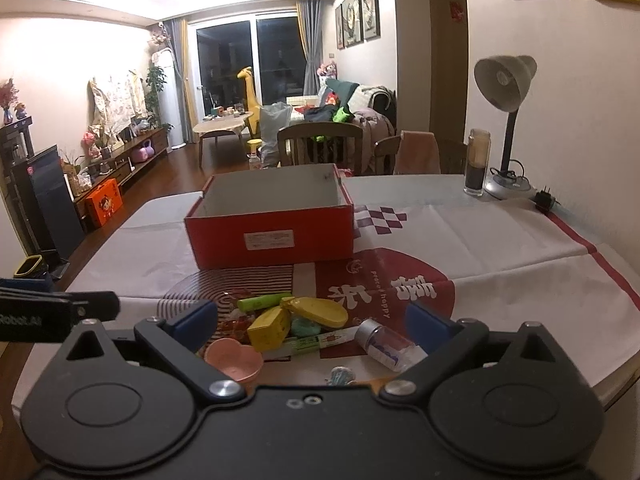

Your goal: Organize rigid objects

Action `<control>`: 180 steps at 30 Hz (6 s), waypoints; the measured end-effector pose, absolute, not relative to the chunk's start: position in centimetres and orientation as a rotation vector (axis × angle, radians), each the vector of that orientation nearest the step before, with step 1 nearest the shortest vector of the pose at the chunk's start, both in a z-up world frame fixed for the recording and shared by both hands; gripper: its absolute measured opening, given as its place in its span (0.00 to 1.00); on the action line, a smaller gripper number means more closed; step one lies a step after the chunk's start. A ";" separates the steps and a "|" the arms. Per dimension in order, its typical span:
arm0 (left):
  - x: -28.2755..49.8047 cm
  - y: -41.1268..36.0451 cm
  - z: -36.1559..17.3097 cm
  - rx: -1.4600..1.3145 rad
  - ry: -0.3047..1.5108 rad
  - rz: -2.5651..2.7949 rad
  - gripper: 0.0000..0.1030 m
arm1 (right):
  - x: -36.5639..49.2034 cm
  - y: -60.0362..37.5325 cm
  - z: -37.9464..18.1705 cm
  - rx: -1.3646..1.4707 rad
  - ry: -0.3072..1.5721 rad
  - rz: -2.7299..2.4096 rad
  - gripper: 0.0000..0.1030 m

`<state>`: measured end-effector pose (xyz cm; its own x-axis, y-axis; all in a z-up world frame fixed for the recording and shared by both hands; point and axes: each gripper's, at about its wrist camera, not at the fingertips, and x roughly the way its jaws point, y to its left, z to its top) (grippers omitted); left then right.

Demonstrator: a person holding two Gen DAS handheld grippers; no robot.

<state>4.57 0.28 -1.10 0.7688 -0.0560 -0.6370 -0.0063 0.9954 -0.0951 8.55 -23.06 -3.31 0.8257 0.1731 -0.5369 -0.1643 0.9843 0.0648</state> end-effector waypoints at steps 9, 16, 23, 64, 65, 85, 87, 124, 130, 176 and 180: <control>8.0 0.8 -3.3 -0.093 0.726 0.021 1.00 | 13.1 -25.9 -5.8 0.031 0.632 0.145 0.93; 11.0 0.7 -6.2 -0.097 0.797 0.049 1.00 | 16.4 -26.8 -7.8 0.007 0.690 0.148 0.89; 13.5 0.6 -8.7 -0.106 0.840 0.076 1.00 | 19.2 -27.9 -10.1 -0.083 0.754 0.185 0.87; 17.9 1.6 -15.3 -0.251 1.028 0.052 0.41 | 23.3 -28.5 -16.2 -0.277 0.968 0.417 0.41; 17.8 1.6 -15.2 -0.249 1.027 0.054 0.41 | 23.2 -28.5 -16.2 -0.272 0.968 0.412 0.40; 16.2 3.5 -11.4 -0.286 0.981 0.086 0.41 | 22.8 -28.4 -9.8 -0.115 0.850 0.349 0.39; 16.4 3.5 -10.3 -0.285 0.968 0.081 0.41 | 23.2 -28.1 -9.0 -0.113 0.832 0.352 0.39; 38.3 1.7 -4.5 -0.143 0.936 0.061 0.41 | 43.0 -18.3 -6.3 -0.177 0.796 0.476 0.39; 43.0 1.6 -6.9 -0.154 0.979 0.068 0.41 | 45.6 -16.5 -8.6 -0.218 0.834 0.501 0.39; 46.5 0.3 -11.8 -0.195 1.132 0.104 0.52 | 47.6 -14.9 -11.0 -0.295 1.016 0.567 0.51; 45.4 0.5 -10.3 -0.194 1.101 0.105 0.52 | 47.2 -15.4 -10.0 -0.270 0.994 0.569 0.52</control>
<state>45.41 0.45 -10.29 0.4500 -0.0117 -0.8929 -0.1806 0.9781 -0.1038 47.21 -15.43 -9.96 0.4164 0.3272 -0.8483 -0.5662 0.8233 0.0397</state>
